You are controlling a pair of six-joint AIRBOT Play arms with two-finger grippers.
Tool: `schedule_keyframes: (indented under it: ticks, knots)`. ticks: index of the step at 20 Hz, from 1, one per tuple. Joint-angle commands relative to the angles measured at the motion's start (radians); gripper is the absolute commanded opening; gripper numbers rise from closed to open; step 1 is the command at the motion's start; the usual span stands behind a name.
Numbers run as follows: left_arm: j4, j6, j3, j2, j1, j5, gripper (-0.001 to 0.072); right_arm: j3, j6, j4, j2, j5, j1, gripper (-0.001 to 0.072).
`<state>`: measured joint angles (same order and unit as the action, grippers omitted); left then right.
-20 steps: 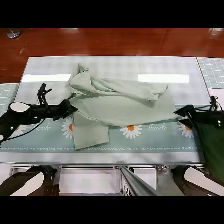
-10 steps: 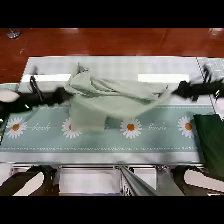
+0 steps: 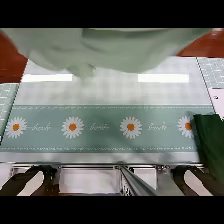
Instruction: Fold the shirts.
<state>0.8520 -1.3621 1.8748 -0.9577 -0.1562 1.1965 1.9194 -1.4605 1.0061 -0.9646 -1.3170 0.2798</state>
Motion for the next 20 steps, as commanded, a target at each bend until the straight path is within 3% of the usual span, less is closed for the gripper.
schedule_keyframes:
  ticks: [1,4,10,14,17,20]
  knots:
    - [0.212,-0.084,0.201,0.111,-0.02,0.256,0.0024,0.056,-0.048,0.158,0.201,-0.101,-0.002,0.0016]
    - [0.43,-0.123,0.197,0.254,-0.018,0.283,0.0024,0.056,-0.06,0.239,0.322,-0.174,-0.002,0.0016]
    - [0.615,-0.155,0.092,0.391,0.102,0.31,0.0024,0.056,-0.082,0.312,0.401,-0.342,-0.003,0.0016]
    - [0.621,-0.154,-0.131,0.376,0.119,0.322,0.0024,-0.051,-0.09,0.276,0.4,-0.388,-0.002,0.0016]
    - [0.611,-0.154,-0.378,0.335,0.119,0.283,0.0024,-0.29,-0.079,0.204,0.4,-0.349,-0.002,0.0016]
    - [0.521,-0.151,-0.603,0.242,0.119,0.093,0.0024,-0.609,-0.044,0.159,0.388,-0.134,-0.003,0.0016]
